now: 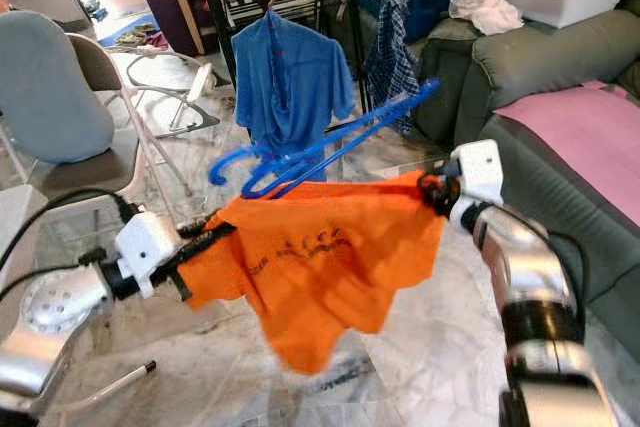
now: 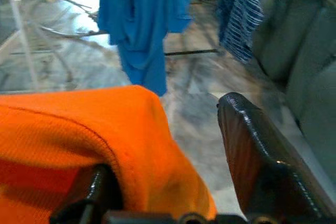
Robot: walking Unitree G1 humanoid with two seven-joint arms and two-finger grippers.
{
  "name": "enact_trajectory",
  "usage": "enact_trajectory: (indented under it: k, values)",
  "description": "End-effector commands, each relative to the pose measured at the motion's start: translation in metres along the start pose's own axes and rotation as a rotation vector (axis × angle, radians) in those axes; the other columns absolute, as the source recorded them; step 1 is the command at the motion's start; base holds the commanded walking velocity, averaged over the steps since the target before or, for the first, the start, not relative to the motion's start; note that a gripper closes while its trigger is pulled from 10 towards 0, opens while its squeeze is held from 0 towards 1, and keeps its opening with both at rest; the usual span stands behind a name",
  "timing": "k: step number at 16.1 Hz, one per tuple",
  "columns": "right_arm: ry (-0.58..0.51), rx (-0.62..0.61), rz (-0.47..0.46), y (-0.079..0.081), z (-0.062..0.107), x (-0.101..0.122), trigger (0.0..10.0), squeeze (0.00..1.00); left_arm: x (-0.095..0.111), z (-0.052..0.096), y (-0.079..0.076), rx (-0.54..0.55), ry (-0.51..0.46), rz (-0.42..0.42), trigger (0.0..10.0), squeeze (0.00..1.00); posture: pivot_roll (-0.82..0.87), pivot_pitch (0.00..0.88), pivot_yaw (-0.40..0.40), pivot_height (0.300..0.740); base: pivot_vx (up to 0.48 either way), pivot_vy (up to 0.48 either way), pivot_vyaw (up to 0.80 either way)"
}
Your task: Hang hanger
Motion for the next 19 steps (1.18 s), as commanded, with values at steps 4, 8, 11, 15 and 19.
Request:
enact_trajectory:
  k: [4,8,11,15,19]
  values:
    - [-0.104,-0.076,0.012,-0.012,-0.006,0.036,0.0,0.00,-0.001,0.017,-0.015,-0.125,0.002,0.078,0.0,0.00,-0.06,0.069,0.089,0.740,0.000,0.000,0.00]
    - [-0.181,-0.091,0.023,-0.014,-0.007,0.060,0.0,0.00,-0.006,0.024,-0.039,-0.269,0.026,0.185,0.0,0.00,-0.06,0.068,0.091,0.740,0.000,0.000,0.00]
    - [-0.209,-0.098,0.033,-0.016,-0.006,0.068,0.0,0.00,-0.020,0.031,-0.052,-0.350,0.079,0.176,0.0,0.00,-0.07,0.068,0.095,0.740,0.000,0.000,0.00]
    - [-0.248,-0.084,0.065,-0.013,-0.005,0.077,0.0,0.00,-0.028,0.037,-0.056,-0.376,0.116,0.193,0.0,0.00,-0.07,0.076,0.094,0.740,0.000,0.000,0.00]
    - [-0.275,-0.031,0.077,0.001,-0.006,0.082,0.0,0.00,-0.041,0.039,-0.059,-0.386,0.172,0.162,0.0,0.00,-0.07,0.079,0.096,0.740,0.000,0.000,0.00]
Point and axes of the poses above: a point about 5 cm out from each wrist's last joint towards the gripper, its own z axis pointing back from the gripper into the wrist, its own x axis along the axis of the wrist's last joint, y = z × x, the point moved 6 cm from there along -z, pointing out of the wrist towards the gripper, and after that the axes turned 14 degrees about -z, right-handed, at the moved point
